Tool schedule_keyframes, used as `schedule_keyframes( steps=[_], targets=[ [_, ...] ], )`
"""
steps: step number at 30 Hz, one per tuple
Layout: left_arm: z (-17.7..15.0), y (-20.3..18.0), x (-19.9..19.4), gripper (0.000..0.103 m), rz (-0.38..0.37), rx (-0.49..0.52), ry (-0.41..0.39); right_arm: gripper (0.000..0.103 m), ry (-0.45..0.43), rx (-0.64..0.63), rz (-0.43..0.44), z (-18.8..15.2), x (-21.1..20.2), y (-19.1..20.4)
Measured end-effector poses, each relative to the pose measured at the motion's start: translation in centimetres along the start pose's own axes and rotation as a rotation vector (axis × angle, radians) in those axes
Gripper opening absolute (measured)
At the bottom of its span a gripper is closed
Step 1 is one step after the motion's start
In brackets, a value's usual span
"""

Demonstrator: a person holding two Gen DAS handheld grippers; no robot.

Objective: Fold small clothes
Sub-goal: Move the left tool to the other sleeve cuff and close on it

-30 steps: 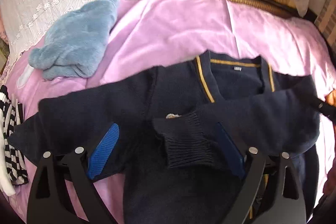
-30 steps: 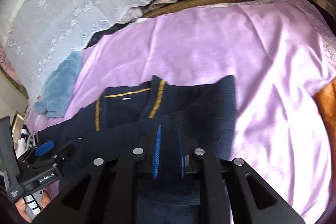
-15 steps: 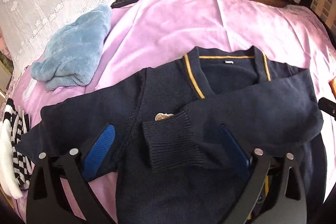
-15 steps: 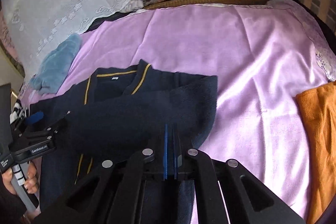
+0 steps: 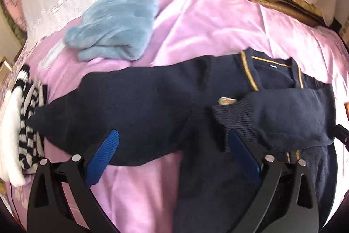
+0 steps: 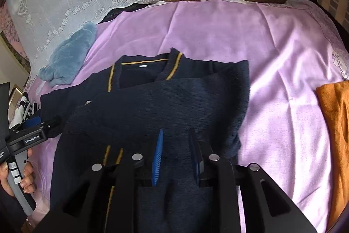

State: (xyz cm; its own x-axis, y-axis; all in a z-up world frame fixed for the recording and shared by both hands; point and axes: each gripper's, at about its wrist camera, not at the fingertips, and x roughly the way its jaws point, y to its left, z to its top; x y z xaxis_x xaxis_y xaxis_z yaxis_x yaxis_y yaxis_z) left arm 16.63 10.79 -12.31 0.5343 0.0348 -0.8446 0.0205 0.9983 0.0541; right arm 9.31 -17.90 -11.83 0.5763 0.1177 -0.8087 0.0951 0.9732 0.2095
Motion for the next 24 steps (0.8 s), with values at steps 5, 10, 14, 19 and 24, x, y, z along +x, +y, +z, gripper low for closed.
schedule_keyframes(
  steps=[5,10,14,19,24],
  targets=[
    [-2.2,10.6,1.0,0.098,0.048,-0.255,0.060,0.025,0.030,-0.106,0.104,0.8,0.8,8.0],
    [-2.9,18.8,2.3,0.097,0.066,-0.465,0.061,0.032,0.031,-0.203,0.242,2.5,0.9,18.0],
    [-1.7,20.1,3.1,0.097,0.002,-0.549,0.025,0.033,0.041,-0.263,0.320,3.5,1.5,24.5],
    [-0.6,19.8,3.9,0.091,-0.076,-0.577,-0.024,0.033,0.079,-0.272,0.259,3.9,3.5,27.5],
    [-0.7,18.9,5.5,0.073,-0.065,-0.511,-0.027,0.033,0.086,-0.266,0.228,3.3,3.4,27.0]
  ],
)
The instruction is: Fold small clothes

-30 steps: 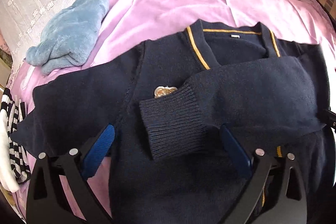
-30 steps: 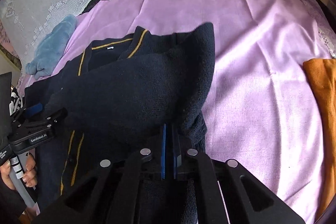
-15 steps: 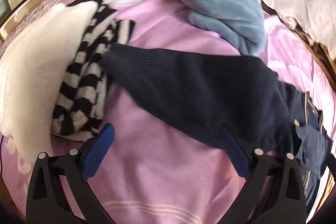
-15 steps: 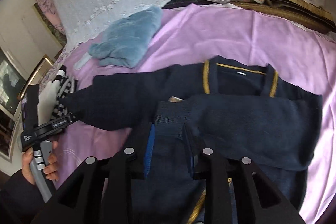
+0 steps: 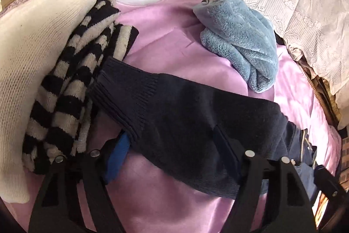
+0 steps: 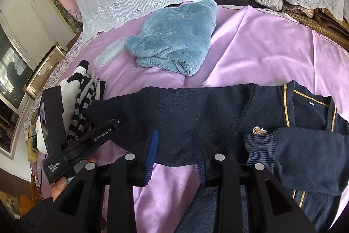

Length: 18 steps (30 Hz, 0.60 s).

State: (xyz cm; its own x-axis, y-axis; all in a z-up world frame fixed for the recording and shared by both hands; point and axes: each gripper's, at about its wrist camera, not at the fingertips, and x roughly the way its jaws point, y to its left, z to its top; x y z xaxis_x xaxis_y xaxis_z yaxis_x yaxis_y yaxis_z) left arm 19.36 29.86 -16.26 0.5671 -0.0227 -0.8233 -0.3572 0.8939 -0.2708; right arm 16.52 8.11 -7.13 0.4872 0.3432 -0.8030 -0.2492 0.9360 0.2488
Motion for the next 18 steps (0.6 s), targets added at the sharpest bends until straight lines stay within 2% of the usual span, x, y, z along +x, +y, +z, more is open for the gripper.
schedule_keyframes(
  steps=[3,5,7,8,9,12,14,18],
  targets=[
    [-0.5,0.7,-0.5,0.071,-0.002,-0.014,-0.023,0.033,-0.009,-0.029,0.018,0.4,-0.2,0.4],
    [-0.6,0.5,-0.6,0.065,0.001,-0.003,-0.045,0.033,-0.001,-0.058,0.048,1.2,0.3,1.3],
    [-0.9,0.7,-0.9,0.035,0.018,0.034,-0.065,0.033,0.004,-0.068,0.089,2.2,0.9,2.3],
    [-0.9,0.8,-1.0,0.029,0.014,0.052,-0.069,0.033,-0.004,-0.065,0.107,2.7,1.0,2.6],
    [-0.8,1.1,-1.2,0.013,0.020,0.063,-0.074,0.033,-0.014,-0.055,0.124,3.1,1.1,2.8],
    [-0.5,2.2,-1.7,0.013,-0.007,0.048,-0.087,0.033,-0.010,-0.038,0.169,4.0,1.7,3.4],
    [-0.6,2.1,-2.5,0.013,0.013,0.066,-0.120,0.033,0.008,-0.051,0.193,4.4,2.3,4.2],
    [-2.0,-0.8,-4.3,0.013,0.127,0.249,-0.224,0.034,0.046,-0.071,0.293,5.6,3.0,6.3]
  ],
)
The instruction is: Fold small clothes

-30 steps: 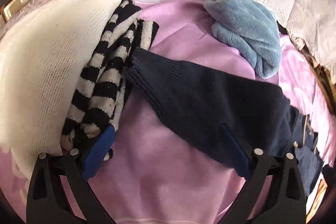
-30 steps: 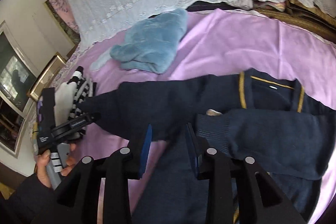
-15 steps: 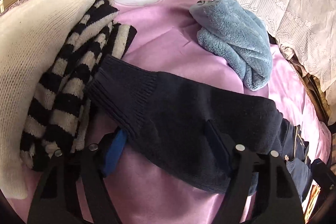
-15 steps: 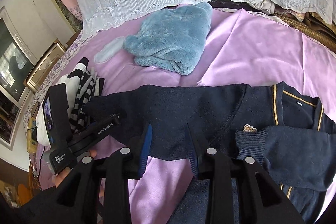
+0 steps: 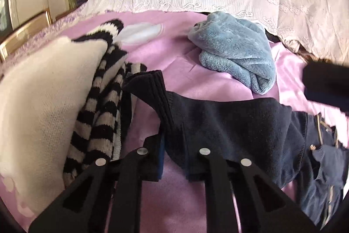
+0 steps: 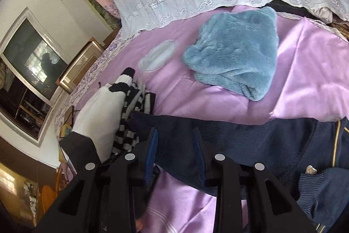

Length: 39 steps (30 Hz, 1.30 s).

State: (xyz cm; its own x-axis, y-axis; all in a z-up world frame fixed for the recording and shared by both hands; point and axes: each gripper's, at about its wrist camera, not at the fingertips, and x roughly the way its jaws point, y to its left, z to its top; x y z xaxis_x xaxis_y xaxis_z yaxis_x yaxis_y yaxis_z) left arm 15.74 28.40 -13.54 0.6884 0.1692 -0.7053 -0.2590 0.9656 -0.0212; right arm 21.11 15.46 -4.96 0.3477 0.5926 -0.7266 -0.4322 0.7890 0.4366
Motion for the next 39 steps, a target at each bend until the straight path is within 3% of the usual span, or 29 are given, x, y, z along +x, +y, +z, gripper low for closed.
schedule_keyframes(
  steps=[2,4,11,17,19,20,26,32,39],
  targets=[
    [-0.1,-1.2,-0.9,0.013,0.033,0.070,-0.042,0.042,0.011,-0.007,0.048,0.7,0.2,1.0],
    [0.0,-1.4,-1.3,0.013,0.037,0.079,-0.057,0.049,0.036,0.009,0.084,1.5,0.6,1.2],
    [-0.1,-2.8,-3.4,0.013,0.026,0.162,-0.130,0.049,0.133,-0.037,0.209,2.8,0.3,1.1],
    [-0.9,-5.6,-5.9,0.013,0.014,0.297,-0.197,0.048,0.216,-0.107,0.223,2.3,0.9,1.7],
    [-1.0,-6.8,-6.9,0.012,0.001,0.335,-0.218,0.013,0.185,-0.112,0.177,1.9,0.3,1.2],
    [-1.0,-7.4,-7.3,0.012,-0.006,0.346,-0.223,0.009,0.163,-0.103,0.160,1.7,-0.4,0.7],
    [-0.3,-13.0,-10.5,0.011,-0.091,0.418,-0.288,0.008,-0.037,-0.005,0.108,-0.1,-8.2,-4.3],
    [-1.2,-21.8,-14.0,0.011,-0.246,0.529,-0.333,0.008,-0.199,0.156,0.054,-3.0,-17.5,-11.6],
    [-6.3,-30.8,-15.4,0.013,-0.365,0.674,-0.248,0.008,-0.281,0.379,-0.032,-9.5,-22.6,-20.6]
  ],
)
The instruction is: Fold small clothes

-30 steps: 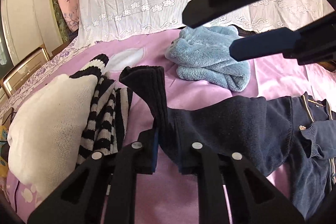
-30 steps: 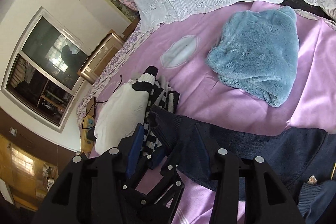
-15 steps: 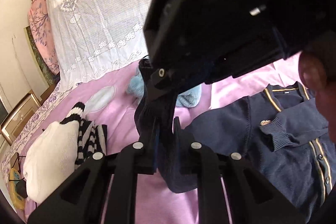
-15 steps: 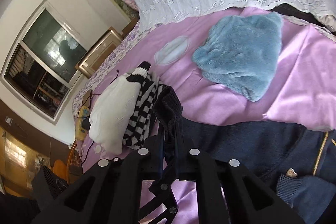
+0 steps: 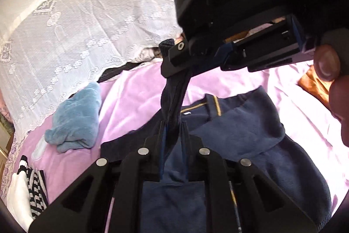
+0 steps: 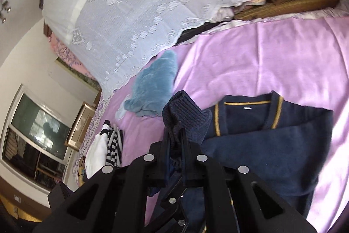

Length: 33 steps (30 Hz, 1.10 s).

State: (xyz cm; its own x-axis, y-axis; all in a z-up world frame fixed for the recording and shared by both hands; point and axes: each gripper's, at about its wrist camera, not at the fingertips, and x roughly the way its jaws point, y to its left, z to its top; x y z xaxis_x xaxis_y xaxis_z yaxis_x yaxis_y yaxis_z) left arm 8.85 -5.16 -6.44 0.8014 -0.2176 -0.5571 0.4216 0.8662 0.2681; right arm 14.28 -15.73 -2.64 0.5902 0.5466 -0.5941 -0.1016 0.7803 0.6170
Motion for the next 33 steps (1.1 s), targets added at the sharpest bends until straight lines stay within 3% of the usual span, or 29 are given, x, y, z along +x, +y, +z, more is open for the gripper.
schedule_keyframes(
  steps=[4,6,7,12,14,18,21,24,26,28,31,33],
  targets=[
    [-0.3,-2.7,0.3,0.014,-0.048,0.031,0.052,0.008,-0.007,0.091,-0.056,-1.3,-0.9,-5.6],
    [-0.6,-2.6,0.6,0.022,-0.053,0.014,0.091,0.008,-0.003,0.131,-0.069,-2.2,-1.0,-7.8],
    [-0.7,-2.1,0.9,0.027,-0.045,-0.006,0.116,0.008,-0.002,0.143,-0.077,-2.5,-1.0,-8.8],
    [-2.1,3.6,3.5,0.029,0.021,-0.175,0.237,0.008,0.003,0.180,-0.109,-4.2,-1.2,-12.0],
    [-3.0,5.8,5.2,0.036,0.053,-0.222,0.294,0.008,-0.005,0.185,-0.127,-4.6,-1.3,-13.0],
    [-5.0,7.5,8.3,0.036,0.120,-0.207,0.396,0.008,0.012,0.221,-0.159,-5.9,-0.7,-15.5],
    [-6.6,7.3,10.1,0.047,0.160,-0.150,0.457,0.008,0.076,0.270,-0.184,-7.2,1.0,-17.5],
    [-7.0,6.8,10.0,0.056,0.202,-0.099,0.446,0.010,0.062,0.290,-0.177,-7.7,0.7,-17.9],
    [-6.6,7.0,9.5,0.056,0.199,-0.091,0.443,0.012,0.056,0.280,-0.194,-7.4,0.1,-17.5],
    [-5.8,7.4,8.4,0.056,0.185,-0.107,0.406,0.012,0.021,0.255,-0.258,-6.8,-1.1,-17.3],
    [-4.2,7.5,6.7,0.058,0.175,-0.099,0.330,0.013,-0.046,0.150,-0.361,-5.8,-2.9,-15.6],
    [-3.2,7.2,6.7,0.065,0.155,-0.088,0.303,0.012,-0.044,0.080,-0.350,-5.1,-2.7,-14.2]
  ],
)
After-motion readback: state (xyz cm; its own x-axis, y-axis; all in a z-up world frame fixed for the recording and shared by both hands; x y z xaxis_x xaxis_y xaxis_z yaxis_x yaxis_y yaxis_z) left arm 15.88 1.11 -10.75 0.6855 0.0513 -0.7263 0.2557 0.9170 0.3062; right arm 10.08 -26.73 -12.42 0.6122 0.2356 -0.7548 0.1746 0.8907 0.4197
